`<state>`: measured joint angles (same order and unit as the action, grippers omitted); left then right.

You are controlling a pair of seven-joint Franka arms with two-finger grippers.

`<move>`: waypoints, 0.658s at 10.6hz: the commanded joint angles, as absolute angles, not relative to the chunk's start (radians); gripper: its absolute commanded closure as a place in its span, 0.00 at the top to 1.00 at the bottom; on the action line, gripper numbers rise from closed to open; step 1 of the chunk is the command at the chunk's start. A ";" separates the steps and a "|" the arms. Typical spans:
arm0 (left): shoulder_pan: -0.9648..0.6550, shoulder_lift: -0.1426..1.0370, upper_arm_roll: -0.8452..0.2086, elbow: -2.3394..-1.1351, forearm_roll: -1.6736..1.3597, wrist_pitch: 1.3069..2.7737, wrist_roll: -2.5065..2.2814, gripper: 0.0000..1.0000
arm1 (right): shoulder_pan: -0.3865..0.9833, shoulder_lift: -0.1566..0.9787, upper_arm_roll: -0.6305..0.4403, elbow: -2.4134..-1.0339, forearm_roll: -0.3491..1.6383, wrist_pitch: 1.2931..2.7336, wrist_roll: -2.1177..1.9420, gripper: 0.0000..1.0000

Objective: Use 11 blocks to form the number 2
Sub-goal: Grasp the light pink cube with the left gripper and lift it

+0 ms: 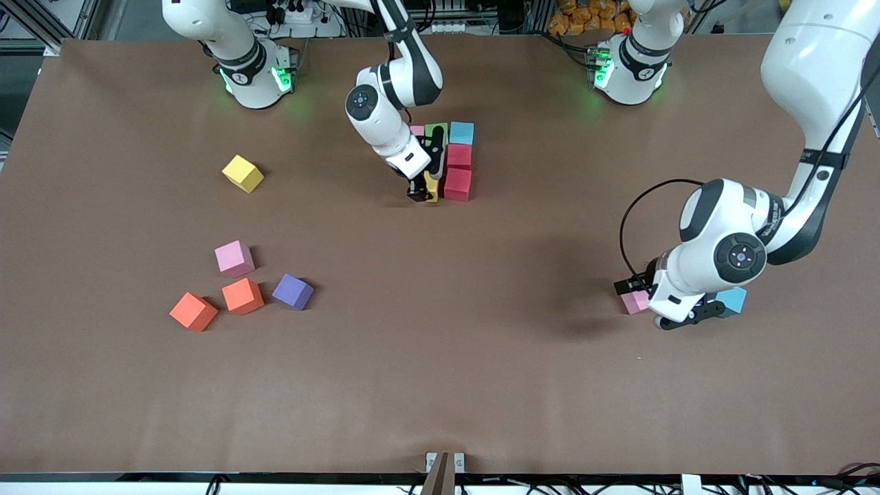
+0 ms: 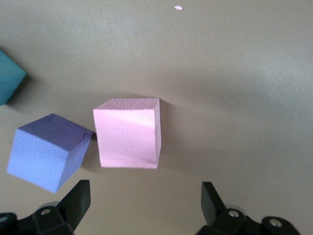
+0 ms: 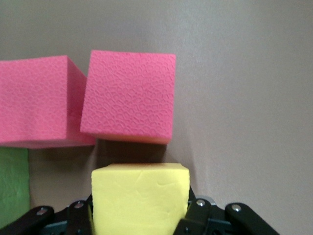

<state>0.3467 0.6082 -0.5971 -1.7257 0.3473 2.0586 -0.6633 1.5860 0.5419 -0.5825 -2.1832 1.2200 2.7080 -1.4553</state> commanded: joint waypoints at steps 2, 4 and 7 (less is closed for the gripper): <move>0.351 0.660 -0.607 -1.715 0.382 2.106 -0.666 1.00 | 1.600 0.566 -0.545 -2.177 1.258 2.729 -1.407 0.00; 0.353 0.663 -0.591 -1.717 0.428 2.112 -0.657 1.00 | 1.600 0.578 -0.540 -2.172 1.258 2.735 -1.398 0.00; 0.350 0.680 -0.563 -1.715 0.440 2.115 -0.565 1.00 | 1.606 0.591 -0.528 -2.161 1.258 2.749 -1.370 0.00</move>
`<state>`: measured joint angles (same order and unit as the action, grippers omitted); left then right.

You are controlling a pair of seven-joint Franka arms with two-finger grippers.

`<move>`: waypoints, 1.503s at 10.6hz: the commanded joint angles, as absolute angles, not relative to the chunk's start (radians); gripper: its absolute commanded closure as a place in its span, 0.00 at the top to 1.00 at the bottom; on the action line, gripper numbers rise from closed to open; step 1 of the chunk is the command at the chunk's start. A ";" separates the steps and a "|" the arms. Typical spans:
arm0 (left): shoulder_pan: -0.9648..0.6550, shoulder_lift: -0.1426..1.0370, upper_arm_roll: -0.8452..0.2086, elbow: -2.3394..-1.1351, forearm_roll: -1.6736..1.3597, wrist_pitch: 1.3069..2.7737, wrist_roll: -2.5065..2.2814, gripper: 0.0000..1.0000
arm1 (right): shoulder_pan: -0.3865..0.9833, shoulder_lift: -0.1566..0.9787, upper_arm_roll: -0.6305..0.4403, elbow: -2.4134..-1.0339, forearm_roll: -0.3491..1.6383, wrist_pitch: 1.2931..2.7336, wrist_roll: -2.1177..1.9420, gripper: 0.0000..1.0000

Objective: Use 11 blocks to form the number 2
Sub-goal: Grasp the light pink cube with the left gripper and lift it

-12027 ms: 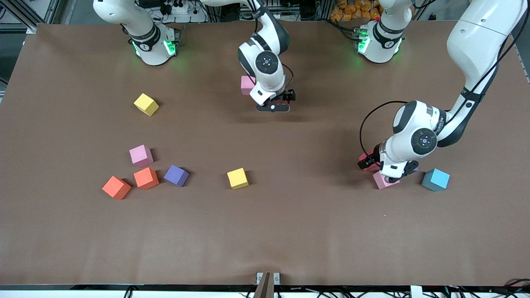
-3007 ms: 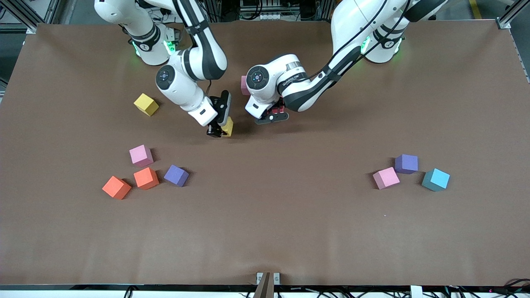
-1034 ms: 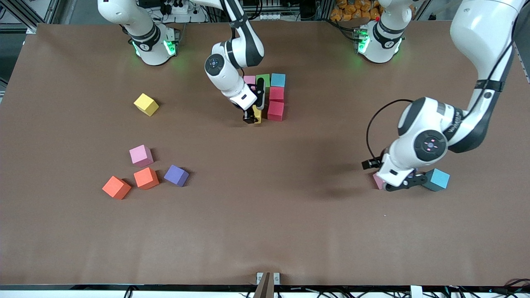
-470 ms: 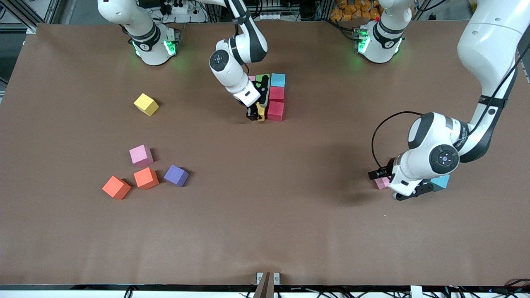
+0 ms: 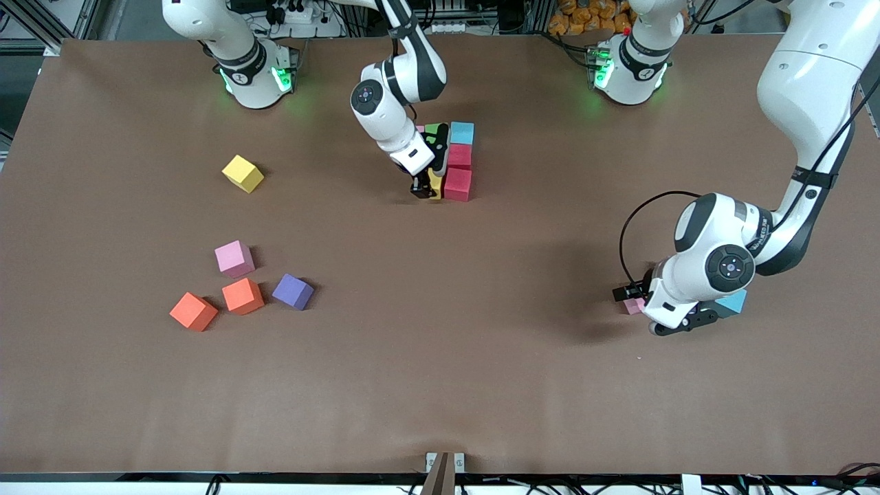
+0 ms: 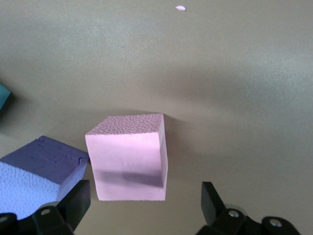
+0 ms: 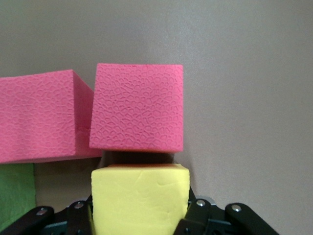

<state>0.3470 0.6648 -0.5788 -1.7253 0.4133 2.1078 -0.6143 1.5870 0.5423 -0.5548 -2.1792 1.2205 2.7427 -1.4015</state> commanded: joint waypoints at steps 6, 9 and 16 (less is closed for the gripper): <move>0.348 0.715 -0.551 -1.715 0.440 2.172 -0.543 1.00 | 1.611 0.623 -0.517 -2.137 1.258 2.770 -1.355 0.00; 0.350 0.718 -0.551 -1.717 0.440 2.174 -0.543 0.98 | 1.605 0.624 -0.517 -2.135 1.252 2.769 -1.365 0.17; 0.341 0.721 -0.551 -1.715 0.437 2.174 -0.557 0.39 | 1.597 0.617 -0.518 -2.129 1.244 2.763 -1.355 1.00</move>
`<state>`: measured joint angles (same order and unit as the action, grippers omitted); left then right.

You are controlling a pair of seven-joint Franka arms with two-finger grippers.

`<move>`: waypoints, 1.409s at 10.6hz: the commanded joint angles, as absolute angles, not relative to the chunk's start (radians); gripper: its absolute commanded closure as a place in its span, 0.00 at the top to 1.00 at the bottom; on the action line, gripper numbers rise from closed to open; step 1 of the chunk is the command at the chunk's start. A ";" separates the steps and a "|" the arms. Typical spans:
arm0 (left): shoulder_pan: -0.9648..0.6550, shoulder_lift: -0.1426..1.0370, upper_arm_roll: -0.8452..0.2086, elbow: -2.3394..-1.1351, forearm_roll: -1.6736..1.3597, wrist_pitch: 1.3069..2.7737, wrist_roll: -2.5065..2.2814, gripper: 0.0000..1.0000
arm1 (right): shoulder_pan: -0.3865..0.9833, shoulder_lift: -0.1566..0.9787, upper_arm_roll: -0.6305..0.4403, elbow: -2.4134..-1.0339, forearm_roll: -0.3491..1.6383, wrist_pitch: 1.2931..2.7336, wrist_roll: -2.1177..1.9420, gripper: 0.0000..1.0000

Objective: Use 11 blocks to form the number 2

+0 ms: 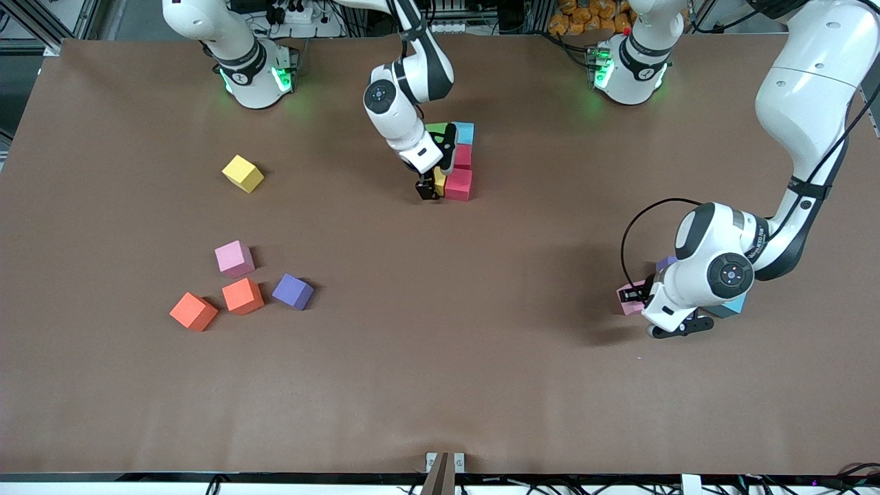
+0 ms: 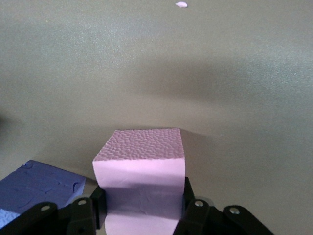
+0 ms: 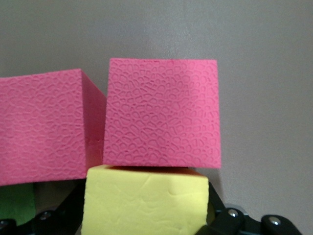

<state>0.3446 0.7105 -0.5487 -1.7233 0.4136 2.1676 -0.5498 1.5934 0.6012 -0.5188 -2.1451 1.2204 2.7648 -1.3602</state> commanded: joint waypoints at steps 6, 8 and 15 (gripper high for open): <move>0.328 0.698 -0.604 -1.715 0.408 2.161 -0.714 0.39 | 1.591 0.607 -0.529 -2.129 1.243 2.737 -1.358 1.00; 0.324 0.686 -0.639 -1.715 0.388 2.145 -0.774 0.39 | 1.594 0.606 -0.549 -2.129 1.241 2.718 -1.361 1.00; 0.327 0.651 -0.822 -1.723 0.376 2.018 -1.167 0.40 | 1.592 0.592 -0.575 -2.120 1.241 2.657 -1.356 1.00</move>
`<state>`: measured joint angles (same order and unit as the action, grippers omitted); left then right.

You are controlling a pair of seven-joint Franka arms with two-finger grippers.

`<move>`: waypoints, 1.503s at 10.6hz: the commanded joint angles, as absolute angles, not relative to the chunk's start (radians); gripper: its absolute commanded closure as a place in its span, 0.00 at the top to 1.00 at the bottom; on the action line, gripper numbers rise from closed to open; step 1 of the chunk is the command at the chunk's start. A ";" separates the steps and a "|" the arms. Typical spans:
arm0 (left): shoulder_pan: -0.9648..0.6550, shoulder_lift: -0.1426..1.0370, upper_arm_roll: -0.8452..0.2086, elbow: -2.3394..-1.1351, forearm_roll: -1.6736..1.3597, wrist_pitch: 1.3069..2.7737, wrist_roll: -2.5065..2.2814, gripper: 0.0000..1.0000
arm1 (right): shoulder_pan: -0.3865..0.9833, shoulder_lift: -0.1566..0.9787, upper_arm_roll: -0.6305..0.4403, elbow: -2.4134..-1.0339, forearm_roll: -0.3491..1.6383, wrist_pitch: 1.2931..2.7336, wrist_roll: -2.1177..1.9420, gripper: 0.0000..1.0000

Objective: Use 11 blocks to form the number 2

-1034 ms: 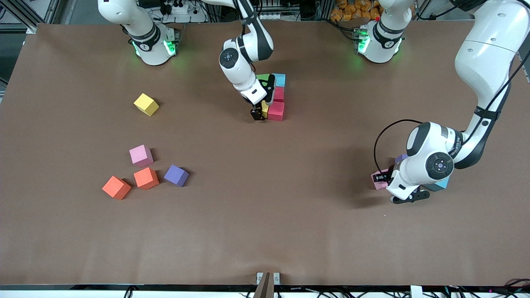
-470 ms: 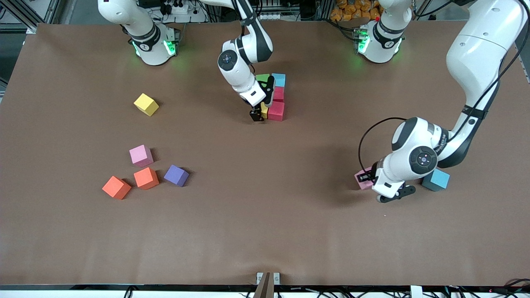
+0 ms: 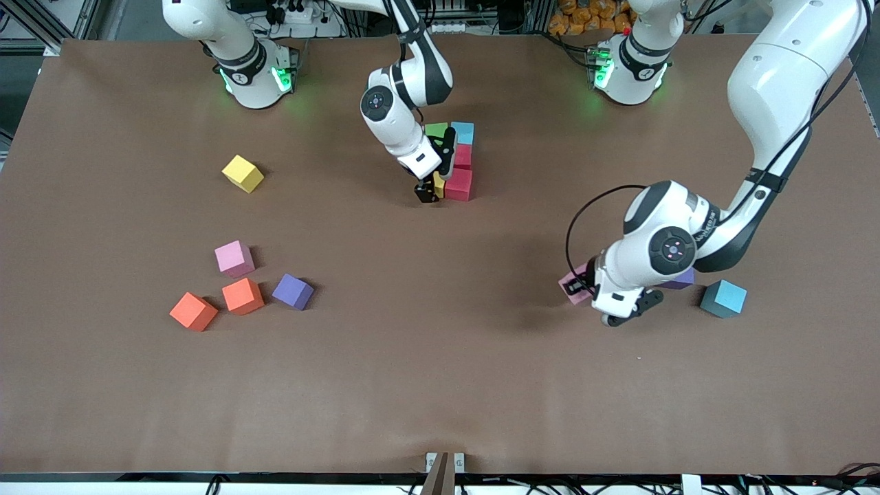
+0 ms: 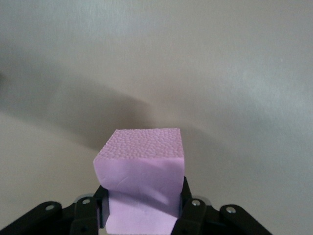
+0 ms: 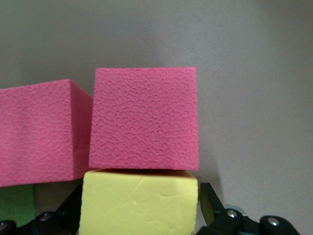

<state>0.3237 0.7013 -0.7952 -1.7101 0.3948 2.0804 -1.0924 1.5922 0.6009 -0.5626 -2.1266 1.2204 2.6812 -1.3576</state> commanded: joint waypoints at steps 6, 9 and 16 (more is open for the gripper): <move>0.315 0.618 -0.932 -1.704 0.376 1.967 -1.572 0.40 | 1.601 0.563 -0.658 -2.117 1.206 2.539 -1.353 1.00; 0.299 0.624 -0.966 -1.700 0.359 1.970 -1.751 0.38 | 1.603 0.546 -0.689 -2.115 1.195 2.494 -1.350 1.00; 0.204 0.621 -1.003 -1.701 0.348 1.985 -2.149 0.36 | 1.617 0.485 -0.719 -2.126 1.134 2.441 -1.279 1.00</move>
<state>0.2110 0.6354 -1.0023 -1.7042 0.3668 1.9875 -2.1045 1.6021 0.5443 -0.6919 -2.1024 1.1776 2.4697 -1.3151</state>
